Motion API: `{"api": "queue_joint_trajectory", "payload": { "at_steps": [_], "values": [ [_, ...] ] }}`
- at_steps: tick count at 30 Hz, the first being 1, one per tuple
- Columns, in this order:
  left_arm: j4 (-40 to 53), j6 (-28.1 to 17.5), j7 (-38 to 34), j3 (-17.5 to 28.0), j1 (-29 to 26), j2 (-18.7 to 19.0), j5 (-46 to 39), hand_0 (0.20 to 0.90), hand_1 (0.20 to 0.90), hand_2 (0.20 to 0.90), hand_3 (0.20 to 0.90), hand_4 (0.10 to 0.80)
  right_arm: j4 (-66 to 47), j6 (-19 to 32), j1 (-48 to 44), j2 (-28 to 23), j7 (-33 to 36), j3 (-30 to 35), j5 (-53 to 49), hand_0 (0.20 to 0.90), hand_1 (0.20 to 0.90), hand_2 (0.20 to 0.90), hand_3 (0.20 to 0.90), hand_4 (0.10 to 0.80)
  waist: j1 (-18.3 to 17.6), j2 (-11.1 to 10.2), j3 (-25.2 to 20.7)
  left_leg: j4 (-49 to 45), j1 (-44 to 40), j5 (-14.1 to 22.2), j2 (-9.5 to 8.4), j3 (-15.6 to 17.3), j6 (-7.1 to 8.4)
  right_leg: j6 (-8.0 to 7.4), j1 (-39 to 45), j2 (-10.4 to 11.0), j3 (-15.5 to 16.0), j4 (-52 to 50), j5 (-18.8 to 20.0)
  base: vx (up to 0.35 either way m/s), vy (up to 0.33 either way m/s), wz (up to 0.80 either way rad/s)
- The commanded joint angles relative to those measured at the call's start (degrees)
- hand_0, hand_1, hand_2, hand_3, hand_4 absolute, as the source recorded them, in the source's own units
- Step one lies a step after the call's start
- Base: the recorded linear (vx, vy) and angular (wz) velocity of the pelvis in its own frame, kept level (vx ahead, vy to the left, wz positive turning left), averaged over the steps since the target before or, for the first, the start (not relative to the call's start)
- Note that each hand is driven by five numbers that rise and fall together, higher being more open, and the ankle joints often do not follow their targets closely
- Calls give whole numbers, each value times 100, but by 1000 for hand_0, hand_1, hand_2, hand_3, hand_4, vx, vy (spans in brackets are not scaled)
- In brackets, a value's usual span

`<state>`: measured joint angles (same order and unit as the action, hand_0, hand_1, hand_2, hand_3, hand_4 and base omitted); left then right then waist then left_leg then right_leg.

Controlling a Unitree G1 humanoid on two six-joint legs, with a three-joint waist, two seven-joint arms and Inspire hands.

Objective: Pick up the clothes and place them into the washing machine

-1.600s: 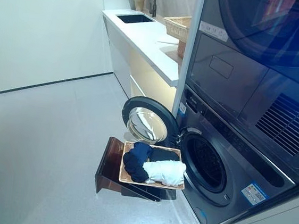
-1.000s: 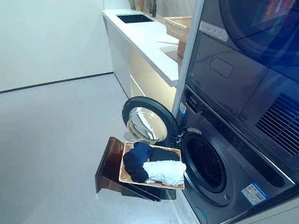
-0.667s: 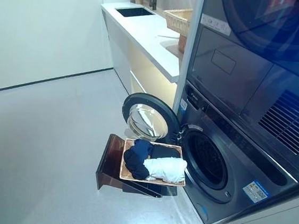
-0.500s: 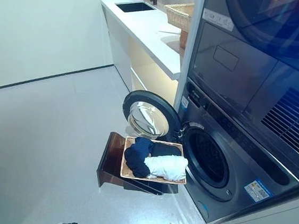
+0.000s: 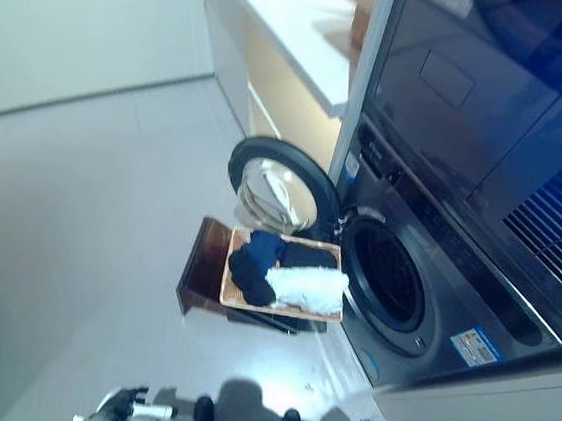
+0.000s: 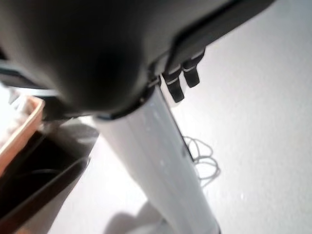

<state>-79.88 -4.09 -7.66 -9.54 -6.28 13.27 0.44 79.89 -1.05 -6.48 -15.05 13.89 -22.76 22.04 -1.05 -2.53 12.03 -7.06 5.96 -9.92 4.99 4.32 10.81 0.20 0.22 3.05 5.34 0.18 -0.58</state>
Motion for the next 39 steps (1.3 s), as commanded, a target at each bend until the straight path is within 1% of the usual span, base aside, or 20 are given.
{"api": "queue_joint_trajectory", "payload": {
  "at_steps": [1, 5, 8, 10, 12, 17, 21, 25, 27, 28, 29, 31, 32, 33, 34, 35, 36, 37, 38, 39],
  "values": [
    [-200, 97, -116, -35, 24, -115, -197, 900, 900, 900, 900, 800, 111, 19, -210, -299, 186, -76, -204, 900, 900, 900, 900, 800, 3, -51, 136, -1627, 386, 936, -150, 196, -874, 73, 270, -319, 141, 368, 350, 25, -57, 11],
    [-205, 84, -116, -31, 95, -220, -342, 900, 900, 900, 900, 800, 178, -16, -217, -409, 203, -65, -204, 900, 900, 900, 900, 800, 60, 32, 68, -653, 709, 793, -573, -50, -929, -2, 305, -288, 197, 452, 260, 110, 51, 10],
    [-186, 76, -92, -31, 189, -231, -331, 900, 900, 900, 900, 800, 156, -2, -152, -414, 234, -27, -239, 900, 900, 900, 900, 800, 179, 116, -35, 259, 1070, 181, -657, 120, -820, -43, 418, -424, 128, 482, 141, 191, 69, 23],
    [-194, 81, -71, -20, 229, -215, -351, 900, 900, 900, 900, 800, 154, 4, -126, -379, 219, -28, -277, 900, 900, 900, 900, 800, 266, 102, -89, 370, 1113, 19, -577, 286, -798, -31, 559, -475, 5, 482, 14, 227, 89, 3],
    [-219, 83, -54, 5, 277, -201, -345, 900, 900, 900, 900, 800, 170, 12, -78, -341, 190, 15, -325, 900, 900, 900, 900, 800, 290, 79, -221, 490, 888, 147, -556, 285, -894, -45, 725, -462, -87, 482, -141, 283, 145, -59],
    [-182, 97, -13, 32, 305, -62, -289, 900, 900, 900, 900, 800, 152, -5, -16, -171, 114, -17, -348, 900, 900, 900, 900, 800, 319, -65, -481, 602, 611, 302, -617, 505, -1048, -161, 855, -251, -169, 352, -272, 249, 177, -52],
    [-159, 102, -6, 70, 261, 67, -261, 900, 900, 900, 900, 800, 3, -3, -147, -14, 67, -124, -343, 900, 900, 900, 900, 800, 441, -178, -647, 719, 488, 510, -688, 771, -1214, -371, 684, -26, -242, 26, -310, 194, 213, -48],
    [-134, 111, 53, 40, 217, 184, -163, 900, 900, 900, 900, 800, -60, 14, -189, 38, 12, -140, -367, 900, 900, 900, 900, 800, 451, -218, -639, 723, 323, 688, -749, 827, -1339, -551, 306, -15, -112, -1011, -129, 135, 140, -24],
    [-108, 134, 53, 22, 174, 277, -75, 900, 900, 900, 900, 800, -104, 12, -222, 44, -4, -143, -359, 900, 900, 900, 900, 800, 382, -164, -507, 827, 145, 715, -734, 832, -1394, -636, -67, -44, 135, -1770, 18, 73, 130, -6],
    [-106, 135, 39, 2, 154, 310, -50, 900, 900, 900, 900, 800, -120, 10, -239, 37, -3, -144, -346, 900, 900, 900, 900, 800, 344, -121, -442, 918, 40, 708, -703, 829, -1390, -650, -204, -8, 260, -1838, 32, 96, 107, 1],
    [-124, 141, 29, 0, 137, 333, -18, 900, 900, 900, 900, 800, -118, 2, -240, 45, -4, -128, -340, 900, 900, 900, 900, 800, 316, -83, -402, 1026, -123, 774, -709, 823, -1352, -669, -270, 124, 383, -1703, -54, 72, 62, 6],
    [-158, 149, 12, -7, 79, 320, 20, 900, 900, 900, 900, 800, -111, -40, -262, 41, 10, -94, -305, 900, 900, 900, 900, 800, 277, 123, -279, 1147, -315, 737, -545, 826, -1292, -541, -462, 329, 685, -1175, 5, 93, 0, 5],
    [-168, 153, 11, 4, 78, 318, 25, 900, 900, 900, 900, 800, -112, -57, -263, 34, 9, -77, -284, 900, 900, 900, 900, 800, 268, 161, -262, 1168, -416, 816, -531, 768, -1252, -584, -525, 475, 708, -996, 56, 110, -51, 8],
    [-178, 145, 4, 21, 59, 303, 32, 900, 900, 900, 900, 800, -114, -72, -273, 27, 11, -61, -249, 900, 900, 900, 900, 800, 233, 197, -199, 1148, -449, 804, -493, 764, -1244, -605, -577, 599, 736, -653, 355, 146, -123, 25],
    [-168, 120, -14, 50, 56, 298, 33, 900, 900, 900, 900, 800, -125, -97, -300, 14, 15, -49, -167, 900, 900, 900, 900, 800, 191, 158, -173, 1103, -494, 866, -470, 729, -1196, -780, -813, 896, 570, -219, 945, 67, -112, 33],
    [-168, 120, -14, 50, 56, 297, 33, 900, 900, 900, 900, 800, -126, -97, -300, 14, 15, -49, -167, 900, 900, 900, 900, 800, 191, 160, -166, 1100, -502, 872, -468, 729, -1196, -782, -796, 893, 572, -202, 954, 107, -184, 30],
    [-176, 119, -44, 71, 61, 322, -3, 900, 900, 900, 900, 800, -148, -127, -330, 25, 8, -96, -46, 900, 900, 900, 900, 800, 180, 61, -138, 1009, -520, 917, -461, 713, -1167, -883, -865, 989, 488, -194, 1165, 37, -102, 18],
    [-176, 119, -44, 71, 61, 323, -3, 900, 900, 900, 900, 800, -148, -127, -330, 26, 8, -96, -46, 900, 900, 900, 900, 800, 178, 59, -137, 1004, -519, 920, -462, 712, -1168, -884, -865, 991, 487, -197, 1164, 88, -205, 20],
    [-191, 126, -27, 66, 63, 337, 12, 900, 900, 900, 900, 800, -145, -154, -319, 46, 19, -145, 22, 900, 900, 900, 900, 800, 231, -89, -224, 980, -559, 975, -516, 701, -1128, -865, -612, 943, 664, 65, 1085, 53, -102, 22],
    [-191, 126, -27, 66, 64, 338, 12, 900, 900, 900, 900, 800, -144, -154, -318, 47, 19, -145, 22, 900, 900, 900, 900, 800, 224, -89, -224, 978, -557, 975, -516, 695, -1127, -865, -604, 943, 673, 75, 1088, 111, -270, 32]
  ]
}}
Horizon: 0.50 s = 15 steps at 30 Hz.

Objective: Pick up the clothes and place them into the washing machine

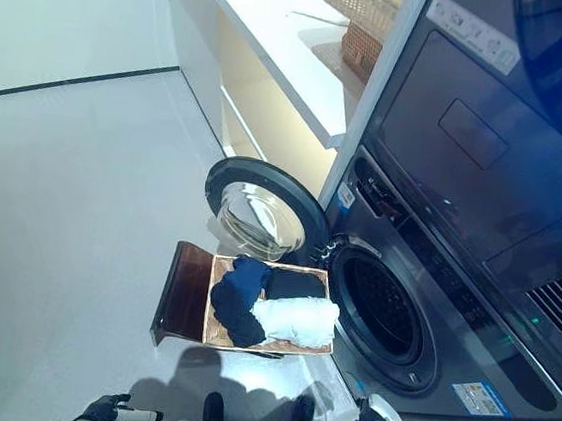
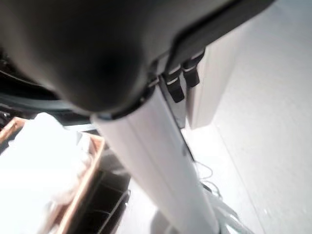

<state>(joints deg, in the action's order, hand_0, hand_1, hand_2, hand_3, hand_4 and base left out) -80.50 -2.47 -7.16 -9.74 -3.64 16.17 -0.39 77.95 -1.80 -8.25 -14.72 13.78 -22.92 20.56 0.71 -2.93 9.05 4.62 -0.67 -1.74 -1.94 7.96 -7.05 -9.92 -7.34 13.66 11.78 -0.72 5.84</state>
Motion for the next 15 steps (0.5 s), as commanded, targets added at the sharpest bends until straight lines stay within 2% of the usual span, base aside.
{"api": "queue_joint_trajectory", "payload": {
  "at_steps": [1, 6, 12, 15],
  "values": [
    [-128, -39, -94, 35, -181, -26, 89, 900, 900, 900, 900, 800, 35, -79, -151, -37, 90, -168, 249, 900, 900, 900, 900, 800, 30, -103, -39, -284, 172, 178, 262, 249, 756, 143, 375, -197, 167, 382, 404, 57, -168, 35],
    [-112, -44, -90, -34, -136, -172, 50, 900, 900, 900, 900, 800, 107, -134, -203, -171, 131, -196, 408, 900, 900, 900, 900, 800, 22, -54, -206, -235, 221, 127, 313, 83, 833, 198, 572, -235, 422, 551, 301, 54, -141, 49],
    [-84, -73, -234, -90, -114, -272, 17, 900, 900, 900, 900, 800, 41, -294, -702, -396, 372, -454, 982, 900, 900, 900, 900, 800, 76, 132, -180, -33, 245, 6, 379, 137, 922, 250, 464, -260, 408, 572, 239, 6, -75, -2],
    [29, -127, -404, -184, -179, -309, -118, 900, 900, 900, 900, 800, -239, -438, -1363, -679, 645, -719, 1485, 900, 900, 900, 900, 800, 49, 315, -21, 38, 484, -149, 437, 154, 995, 288, 157, -336, 325, 551, 247, -63, -62, -12]
  ]
}}
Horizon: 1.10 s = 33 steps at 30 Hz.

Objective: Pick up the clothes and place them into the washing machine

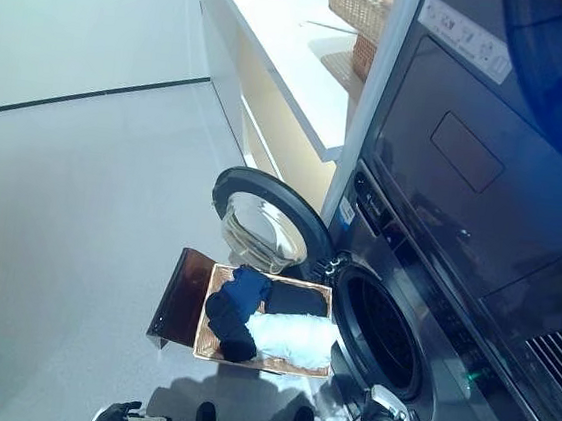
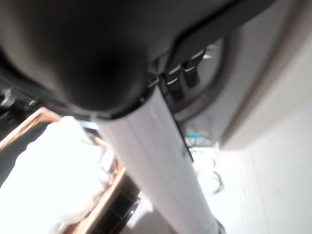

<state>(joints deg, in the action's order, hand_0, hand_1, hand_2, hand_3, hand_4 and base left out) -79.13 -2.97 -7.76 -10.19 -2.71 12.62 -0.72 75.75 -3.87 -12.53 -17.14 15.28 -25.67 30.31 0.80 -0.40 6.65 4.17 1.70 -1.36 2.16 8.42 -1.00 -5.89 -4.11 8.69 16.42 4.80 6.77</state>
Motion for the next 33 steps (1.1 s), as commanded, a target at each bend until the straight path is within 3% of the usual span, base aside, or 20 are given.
{"api": "queue_joint_trajectory", "payload": {
  "at_steps": [1, 7, 12, 24, 33],
  "values": [
    [-109, -77, -344, -136, -276, 44, -86, 900, 900, 900, 900, 800, -19, -232, -939, -440, 494, -444, 511, 900, 900, 900, 900, 800, 38, 65, 215, 83, 255, -188, 28, 107, 390, -114, -175, 159, -139, -3, 153, -74, -58, -9],
    [7, -98, -437, -442, -371, -177, -307, 900, 900, 900, 900, 800, -670, -448, -2083, -868, 611, -1141, 1426, 900, 900, 900, 900, 800, 4, 265, 517, 83, 718, -322, 46, 95, 421, -62, -692, 107, -264, -165, 169, -58, -29, 3],
    [81, -121, -475, -587, -449, -293, -436, 900, 900, 900, 900, 800, -668, -602, -2579, -892, 672, -1478, 1864, 900, 900, 900, 900, 800, 37, 330, 663, 83, 936, -372, 29, 63, 441, -72, -866, 120, -252, -129, 246, -41, -5, 0],
    [251, -160, -598, -830, -645, -377, -835, 900, 900, 900, 900, 800, -412, -745, -3161, -668, 952, -1525, 1496, 900, 900, 900, 900, 800, 177, 426, 1152, 83, 1522, -577, -27, -172, 470, -37, -1461, 153, -128, -569, 218, -51, 10, 10],
    [341, -216, -688, -813, -749, -342, -1077, 900, 900, 900, 900, 800, -431, -688, -3457, -590, 985, -1553, 1193, 900, 900, 900, 900, 800, 249, 449, 1444, 83, 1739, -643, -98, -252, 404, -42, -1812, 191, -161, -791, 219, -40, 29, 3]
  ]
}}
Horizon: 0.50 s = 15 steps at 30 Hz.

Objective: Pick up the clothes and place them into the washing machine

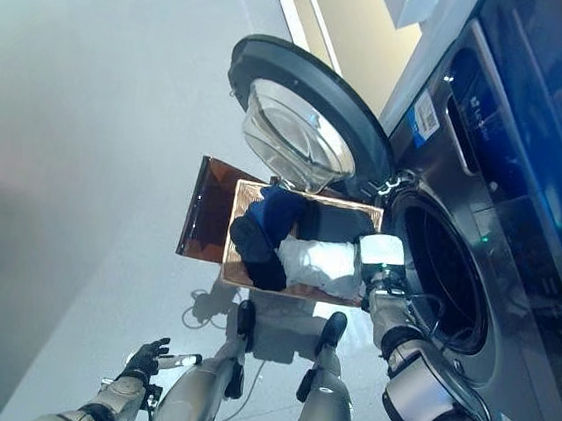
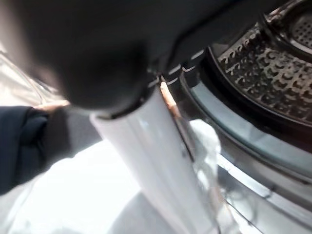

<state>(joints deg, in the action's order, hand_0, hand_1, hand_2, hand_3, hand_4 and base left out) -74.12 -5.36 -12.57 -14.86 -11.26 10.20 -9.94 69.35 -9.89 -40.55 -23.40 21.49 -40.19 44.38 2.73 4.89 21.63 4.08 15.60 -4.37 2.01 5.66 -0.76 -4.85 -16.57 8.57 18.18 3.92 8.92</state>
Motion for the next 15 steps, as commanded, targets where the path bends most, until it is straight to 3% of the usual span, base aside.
{"api": "queue_joint_trajectory", "payload": {
  "at_steps": [1, 10, 15],
  "values": [
    [-147, 12, -229, -336, 91, -94, -201, 900, 900, 900, 900, 800, 180, -77, -695, 38, 400, -97, -273, 900, 900, 900, 900, 800, 59, -77, -10, 92, 372, -362, -88, 13, 368, -145, -612, 210, -355, -719, 12, -36, 43, 0],
    [114, -90, -297, -339, 6, -20, -557, 900, 900, 900, 900, 800, 59, -55, -1182, -118, 569, -60, -656, 900, 900, 900, 900, 800, 151, -20, 252, 57, 727, -525, -134, 4, 339, -130, -967, 269, -363, -810, 17, -12, 18, 1],
    [240, -118, -319, -379, -65, 13, -661, 900, 900, 900, 900, 800, -58, -30, -1456, -154, 596, -106, -751, 900, 900, 900, 900, 800, 184, -10, 400, -77, 939, -435, -166, -48, 374, -187, -1108, 312, -368, -922, -73, 7, 21, 9]
  ]
}}
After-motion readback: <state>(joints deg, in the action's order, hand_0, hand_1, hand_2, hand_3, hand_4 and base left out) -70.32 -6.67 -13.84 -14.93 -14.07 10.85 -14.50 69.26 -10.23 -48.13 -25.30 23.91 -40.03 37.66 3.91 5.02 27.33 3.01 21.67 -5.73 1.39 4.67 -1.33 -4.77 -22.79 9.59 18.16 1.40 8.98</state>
